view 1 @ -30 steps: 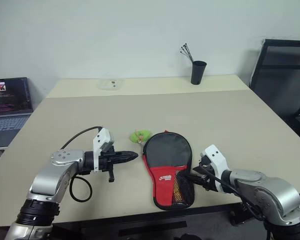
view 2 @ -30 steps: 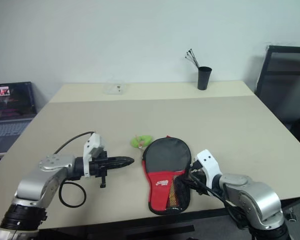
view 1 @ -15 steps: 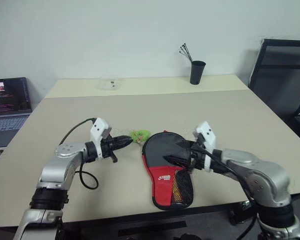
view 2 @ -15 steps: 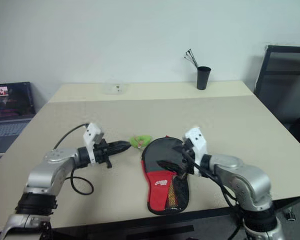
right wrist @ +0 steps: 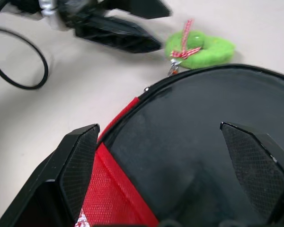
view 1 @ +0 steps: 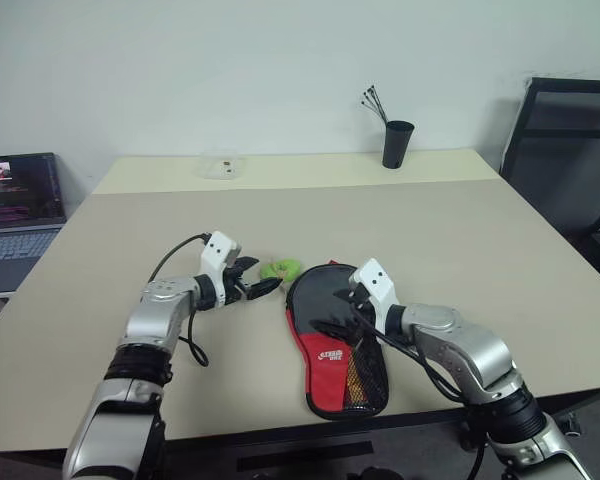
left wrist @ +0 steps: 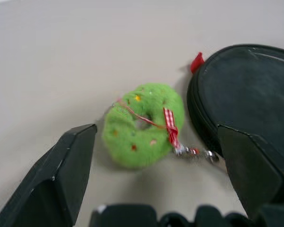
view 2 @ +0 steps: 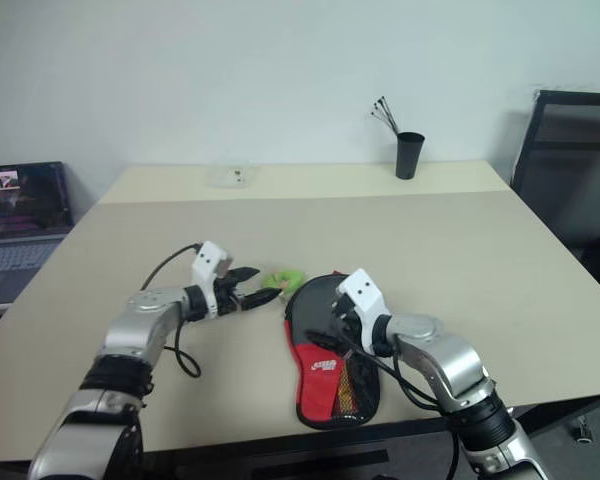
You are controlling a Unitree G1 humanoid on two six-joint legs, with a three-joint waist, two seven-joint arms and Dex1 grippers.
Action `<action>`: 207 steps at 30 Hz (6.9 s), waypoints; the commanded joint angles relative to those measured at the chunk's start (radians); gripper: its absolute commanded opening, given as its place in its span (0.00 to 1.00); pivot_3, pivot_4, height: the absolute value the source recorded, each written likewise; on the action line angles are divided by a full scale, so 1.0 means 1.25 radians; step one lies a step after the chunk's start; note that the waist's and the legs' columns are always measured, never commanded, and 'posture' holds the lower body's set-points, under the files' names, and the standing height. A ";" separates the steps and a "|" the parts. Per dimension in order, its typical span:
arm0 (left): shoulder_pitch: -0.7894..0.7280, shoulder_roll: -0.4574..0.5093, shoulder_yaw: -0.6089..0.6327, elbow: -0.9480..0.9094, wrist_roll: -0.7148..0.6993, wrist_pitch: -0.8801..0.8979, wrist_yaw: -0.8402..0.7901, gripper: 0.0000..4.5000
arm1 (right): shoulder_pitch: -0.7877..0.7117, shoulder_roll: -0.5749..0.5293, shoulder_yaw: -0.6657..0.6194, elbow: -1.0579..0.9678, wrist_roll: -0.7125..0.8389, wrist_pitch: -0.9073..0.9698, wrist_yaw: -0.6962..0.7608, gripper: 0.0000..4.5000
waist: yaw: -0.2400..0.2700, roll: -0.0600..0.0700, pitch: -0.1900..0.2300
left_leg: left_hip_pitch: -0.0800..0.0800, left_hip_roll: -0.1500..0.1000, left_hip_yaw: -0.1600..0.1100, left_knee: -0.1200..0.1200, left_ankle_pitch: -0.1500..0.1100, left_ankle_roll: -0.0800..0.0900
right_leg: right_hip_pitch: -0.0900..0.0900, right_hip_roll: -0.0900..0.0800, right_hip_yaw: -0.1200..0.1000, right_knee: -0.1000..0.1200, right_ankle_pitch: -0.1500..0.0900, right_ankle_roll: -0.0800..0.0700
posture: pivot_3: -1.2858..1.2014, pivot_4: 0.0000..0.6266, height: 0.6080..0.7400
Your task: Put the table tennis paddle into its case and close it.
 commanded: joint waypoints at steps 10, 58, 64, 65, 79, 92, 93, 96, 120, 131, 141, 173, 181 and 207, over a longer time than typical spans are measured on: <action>-0.189 -0.078 -0.030 0.335 0.111 -0.137 0.016 1.00 | -0.011 0.045 -0.010 -0.013 -0.024 -0.015 -0.023 1.00 | 0.000 0.000 0.000 | 0.000 -0.001 0.000 0.000 0.000 0.000 | 0.000 0.001 -0.001 0.000 0.000 0.000 | 0.52 0.24 1.00; -0.438 -0.207 -0.240 0.580 0.491 -0.446 0.271 0.05 | 0.100 0.060 0.063 0.044 -0.128 0.123 -0.071 1.00 | 0.002 -0.011 -0.009 | 0.001 -0.001 -0.001 0.001 0.000 0.000 | 0.001 0.000 -0.001 0.001 0.000 0.000 | 0.52 0.24 1.00; -0.466 -0.259 -0.337 0.594 0.614 -0.511 0.378 0.05 | 0.150 0.059 0.094 -0.020 -0.127 0.163 -0.077 1.00 | 0.002 -0.011 -0.011 | 0.001 -0.001 -0.001 0.001 0.000 0.000 | 0.001 0.000 -0.001 0.001 0.000 0.000 | 0.52 0.24 1.00; -0.471 -0.266 -0.355 0.594 0.636 -0.527 0.399 0.05 | 0.155 0.062 0.099 -0.027 -0.128 0.168 -0.082 1.00 | 0.002 -0.011 -0.011 | 0.001 -0.001 -0.001 0.001 0.000 0.000 | 0.001 0.000 -0.001 0.001 0.000 0.000 | 0.52 0.24 1.00; -0.560 -0.383 -0.408 0.599 0.723 -0.621 0.546 0.05 | 0.200 0.082 0.125 -0.078 -0.117 0.200 -0.112 1.00 | 0.010 -0.012 -0.012 | 0.001 -0.002 -0.002 0.001 0.000 0.000 | 0.002 -0.001 -0.002 0.000 0.000 0.000 | 0.52 0.24 1.00; -0.547 -0.432 -0.455 0.604 0.774 -0.652 0.534 0.05 | 0.196 0.083 0.128 -0.070 -0.119 0.193 -0.113 1.00 | 0.022 -0.011 -0.012 | 0.000 -0.003 -0.002 0.001 0.000 0.000 | 0.002 -0.002 -0.003 0.000 0.000 0.000 | 0.52 0.24 1.00; -0.544 -0.432 -0.457 0.604 0.776 -0.653 0.526 0.05 | 0.196 0.084 0.128 -0.069 -0.119 0.192 -0.114 1.00 | 0.022 -0.011 -0.012 | 0.000 -0.004 -0.003 0.001 0.000 0.000 | 0.002 -0.002 -0.003 0.000 0.000 0.000 | 0.52 0.24 1.00; -0.535 -0.436 -0.438 0.606 0.752 -0.653 0.458 0.05 | 0.197 0.085 0.130 -0.071 -0.120 0.191 -0.115 1.00 | 0.022 -0.011 -0.012 | 0.001 -0.004 -0.003 0.001 0.000 0.000 | 0.002 -0.002 -0.003 0.000 0.000 0.000 | 0.52 0.24 1.00; -0.432 -0.322 -0.122 0.555 0.392 -0.694 0.095 0.89 | 0.133 0.096 0.019 -0.153 -0.037 0.165 -0.059 1.00 | 0.015 -0.003 -0.018 | 0.001 -0.003 -0.004 0.001 0.000 0.000 | 0.004 -0.002 -0.007 0.000 0.000 0.000 | 0.52 0.24 1.00; -0.165 -0.121 0.088 0.289 0.091 -0.414 -0.184 0.89 | 0.073 0.052 -0.191 -0.208 0.115 0.177 -0.015 1.00 | -0.001 -0.002 -0.018 | 0.000 0.000 -0.007 0.001 0.000 0.000 | 0.003 -0.001 -0.009 0.001 0.000 0.000 | 0.52 0.24 1.00; 0.151 -0.003 0.139 -0.274 -0.101 0.002 -0.163 0.89 | 0.018 0.010 -0.270 0.113 -0.010 -0.086 -0.077 1.00 | 0.002 -0.002 -0.018 | 0.000 0.001 -0.008 0.002 0.000 0.000 | 0.004 -0.002 -0.008 0.001 0.000 0.000 | 0.52 0.24 1.00; 0.156 0.027 0.102 -0.381 -0.133 0.080 -0.110 0.90 | -0.050 0.081 -0.193 0.399 -0.056 -0.248 0.032 0.01 | -0.005 -0.001 -0.017 | 0.002 0.002 -0.007 0.000 0.000 0.000 | 0.003 0.000 -0.007 0.001 0.000 -0.001 | 0.52 0.24 1.00; 0.153 0.029 0.093 -0.375 -0.124 0.069 -0.110 0.90 | -0.039 0.069 -0.175 0.398 -0.089 -0.217 0.022 0.01 | -0.004 -0.001 -0.017 | 0.002 0.002 -0.007 0.000 0.000 0.000 | 0.003 0.000 -0.007 0.001 -0.001 -0.001 | 0.52 0.24 1.00; 0.089 -0.058 -0.085 -0.166 -0.021 -0.114 -0.193 0.90 | -0.124 0.004 -0.291 0.266 0.011 -0.050 -0.041 0.99 | 0.000 -0.001 -0.017 | 0.001 0.002 -0.008 0.000 0.000 0.000 | 0.003 0.003 -0.008 0.001 -0.001 -0.002 | 0.52 0.24 1.00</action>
